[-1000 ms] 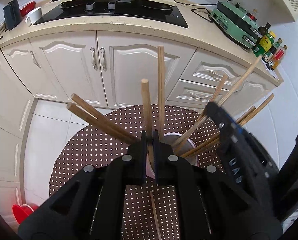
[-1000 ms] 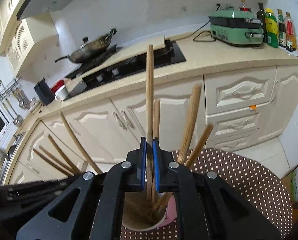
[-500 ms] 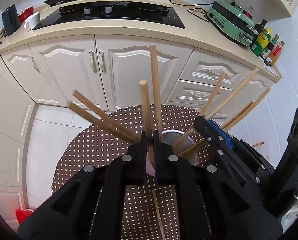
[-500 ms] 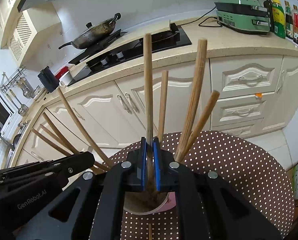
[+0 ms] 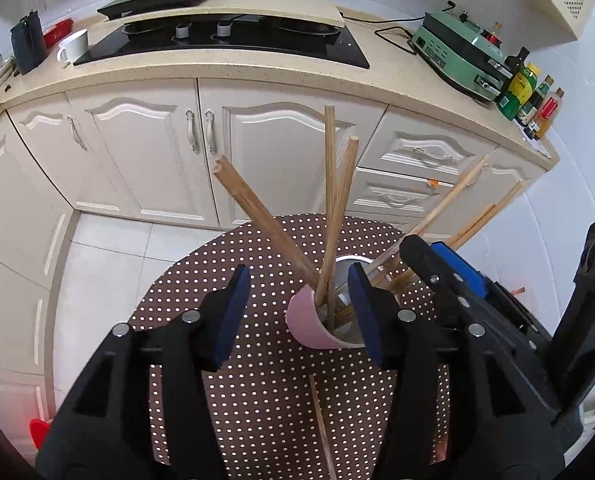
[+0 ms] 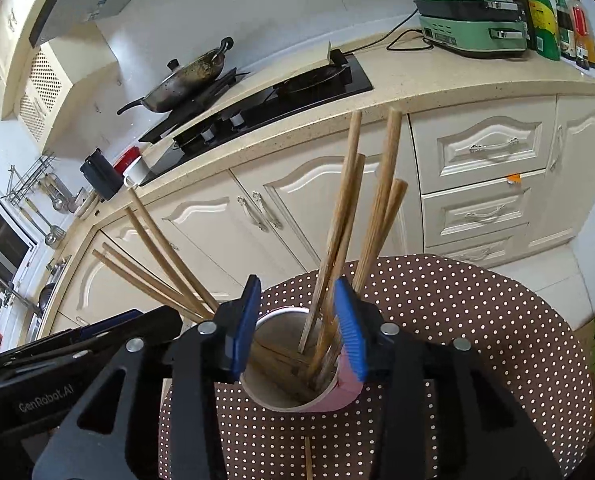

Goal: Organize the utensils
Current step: 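Open both grippers around the cup and release the chopsticks, then withdraw both open grippers and lower them toward the last chopstick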

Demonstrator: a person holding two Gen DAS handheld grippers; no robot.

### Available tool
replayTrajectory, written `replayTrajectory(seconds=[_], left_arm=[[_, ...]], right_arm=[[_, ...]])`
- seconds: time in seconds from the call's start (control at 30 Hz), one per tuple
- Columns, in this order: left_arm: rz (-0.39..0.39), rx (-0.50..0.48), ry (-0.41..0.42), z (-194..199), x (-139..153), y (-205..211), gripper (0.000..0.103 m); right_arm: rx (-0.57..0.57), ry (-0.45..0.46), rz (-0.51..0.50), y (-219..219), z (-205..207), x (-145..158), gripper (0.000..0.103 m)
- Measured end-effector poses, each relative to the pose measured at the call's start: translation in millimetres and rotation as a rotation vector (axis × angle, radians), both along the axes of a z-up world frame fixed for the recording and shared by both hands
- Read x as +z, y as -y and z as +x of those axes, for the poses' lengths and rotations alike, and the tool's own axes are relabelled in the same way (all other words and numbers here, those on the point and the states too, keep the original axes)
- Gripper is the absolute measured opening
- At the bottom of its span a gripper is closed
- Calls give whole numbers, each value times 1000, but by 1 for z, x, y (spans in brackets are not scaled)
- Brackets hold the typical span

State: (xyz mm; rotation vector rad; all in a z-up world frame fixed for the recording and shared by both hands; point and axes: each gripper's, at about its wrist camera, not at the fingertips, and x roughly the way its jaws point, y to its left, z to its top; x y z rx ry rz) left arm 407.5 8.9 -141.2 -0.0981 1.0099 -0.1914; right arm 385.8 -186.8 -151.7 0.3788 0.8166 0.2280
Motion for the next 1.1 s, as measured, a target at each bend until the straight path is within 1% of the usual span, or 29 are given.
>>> replayTrajectory(seconds=[0.33,0.4,0.63,0.7,0.83,0.9,1.03,1.1], left_arm=[[9,7,10,-8,7,-4,51],[9,6,14,-12,9,-4,51],[17,2,38,-26,20,-4,52],[18,0,42,-30,22,-3,52],[21,-1,55,-42,29,-1,52],[25,-1,61,-49,32,0,53],[31,2,78,-65,38,1,55],[31,5,84,-73,41,1,56]], right_arm=[[0,22,-15,0,-14,13,45],[-7,26,-19,1,-17,16,47],[-28,42,-25,13,-29,27,51],[-32,47,-30,15,-34,29,56],[-36,60,-39,21,-46,37,62],[-36,64,-44,23,-52,39,68],[-40,67,-53,30,-65,42,77],[-47,63,-54,34,-73,43,83]])
